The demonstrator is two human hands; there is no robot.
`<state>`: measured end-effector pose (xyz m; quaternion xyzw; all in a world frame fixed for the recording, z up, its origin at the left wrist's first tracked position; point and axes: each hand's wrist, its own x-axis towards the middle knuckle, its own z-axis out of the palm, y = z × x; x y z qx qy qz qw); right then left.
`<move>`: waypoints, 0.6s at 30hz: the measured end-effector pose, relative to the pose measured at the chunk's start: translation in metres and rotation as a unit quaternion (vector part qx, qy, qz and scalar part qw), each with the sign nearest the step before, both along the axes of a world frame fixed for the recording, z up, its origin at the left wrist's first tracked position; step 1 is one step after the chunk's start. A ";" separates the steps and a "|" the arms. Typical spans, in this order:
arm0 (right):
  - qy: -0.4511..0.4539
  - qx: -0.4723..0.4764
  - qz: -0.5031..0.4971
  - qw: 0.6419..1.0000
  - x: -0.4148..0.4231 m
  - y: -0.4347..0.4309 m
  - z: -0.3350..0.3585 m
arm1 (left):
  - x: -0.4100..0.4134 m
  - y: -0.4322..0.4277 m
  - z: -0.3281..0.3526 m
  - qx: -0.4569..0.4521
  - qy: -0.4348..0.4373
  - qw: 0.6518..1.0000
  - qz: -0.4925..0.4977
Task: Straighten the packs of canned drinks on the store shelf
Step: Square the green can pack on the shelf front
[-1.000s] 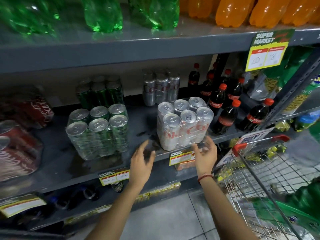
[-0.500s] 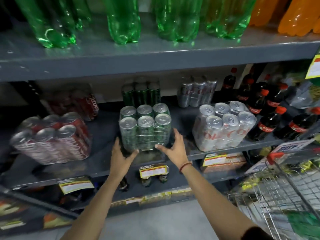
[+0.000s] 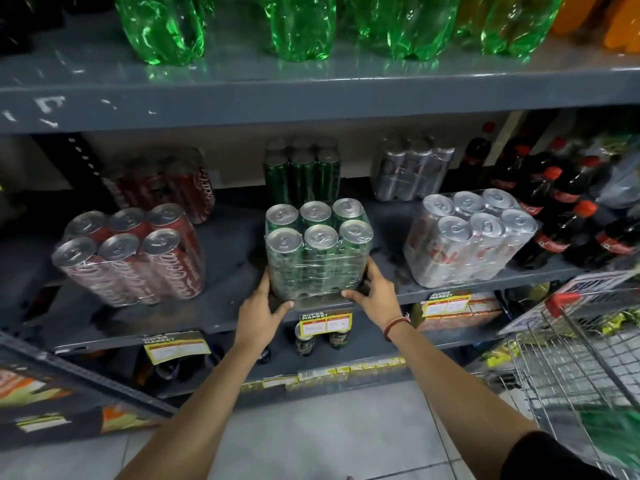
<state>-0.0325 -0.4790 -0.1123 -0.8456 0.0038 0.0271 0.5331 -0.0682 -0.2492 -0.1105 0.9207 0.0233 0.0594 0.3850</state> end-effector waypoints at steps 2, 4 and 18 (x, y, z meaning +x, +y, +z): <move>-0.007 0.002 -0.005 1.000 -0.007 -0.002 -0.003 | -0.006 0.000 -0.004 0.020 -0.020 1.000 0.006; -0.007 0.009 -0.006 1.000 -0.013 -0.003 -0.004 | -0.009 0.000 -0.006 0.046 -0.029 0.998 0.013; -0.024 0.033 -0.067 0.997 -0.034 0.005 -0.008 | -0.013 0.005 -0.009 -0.023 -0.007 1.000 -0.010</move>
